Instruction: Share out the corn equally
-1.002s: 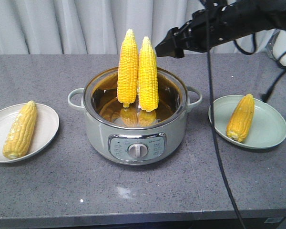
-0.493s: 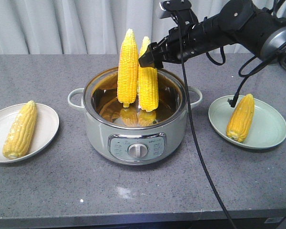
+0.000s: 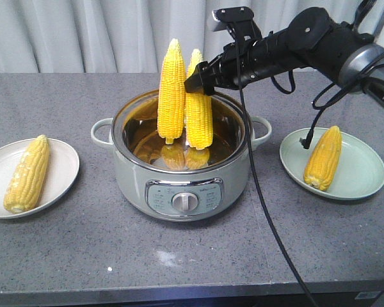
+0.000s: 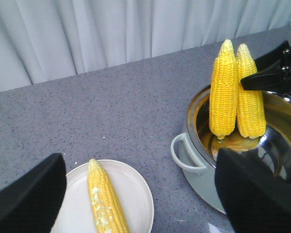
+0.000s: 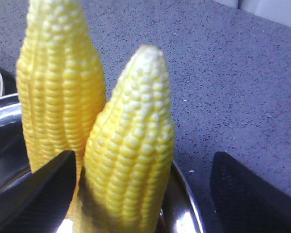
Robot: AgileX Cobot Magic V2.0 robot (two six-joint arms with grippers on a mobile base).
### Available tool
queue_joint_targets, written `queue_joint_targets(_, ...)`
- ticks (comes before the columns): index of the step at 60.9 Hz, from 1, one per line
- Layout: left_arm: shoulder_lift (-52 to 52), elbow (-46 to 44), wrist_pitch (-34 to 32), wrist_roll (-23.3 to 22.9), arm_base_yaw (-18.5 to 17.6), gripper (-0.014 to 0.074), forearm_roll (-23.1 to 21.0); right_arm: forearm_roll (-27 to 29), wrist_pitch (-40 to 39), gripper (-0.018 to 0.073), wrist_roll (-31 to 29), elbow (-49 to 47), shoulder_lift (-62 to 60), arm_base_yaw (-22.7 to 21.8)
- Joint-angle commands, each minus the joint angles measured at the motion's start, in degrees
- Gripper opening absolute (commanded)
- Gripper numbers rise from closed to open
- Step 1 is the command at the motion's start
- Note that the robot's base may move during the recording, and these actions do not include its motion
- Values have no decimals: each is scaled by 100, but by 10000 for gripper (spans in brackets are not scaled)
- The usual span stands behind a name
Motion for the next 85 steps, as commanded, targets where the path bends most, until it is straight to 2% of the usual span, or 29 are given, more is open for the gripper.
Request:
queue_joint_targets(1, -49, -116, -297, -18, 4, 589, -113, 345, -267, 553, -66, -191, -306, -12)
queue_joint_targets(14, -49, -116, -268, -18, 4, 589, -113, 648, -261, 458, -243, -191, -293, -12)
queue_joint_targets(29, -49, -116, -268, -18, 4, 589, -113, 665, -200, 190, -250, -191, -293, -12)
queue_joint_targets(35, -49, -116, -268, -18, 4, 589, -113, 690, -114, 134, -230, -191, -310, -12)
queue_joint_targets(50, -49, -116, -268, -18, 4, 589, -113, 640, 303, 139, 119, -191, -793, -251)
queue_joint_targets(60, -49, -116, -257, -18, 4, 589, -113, 646, 1013, 144, 604, -191, -1500, -726)
queue_joint_targets(78, -49, -116, -257, -18, 4, 589, -113, 635, 2851, 155, 780, -191, -2683, -1625)
queue_joint_targets(85, -49, -116, -243, -18, 4, 589, -113, 254, 2845, 157, 1037, -176, -3001, -1788)
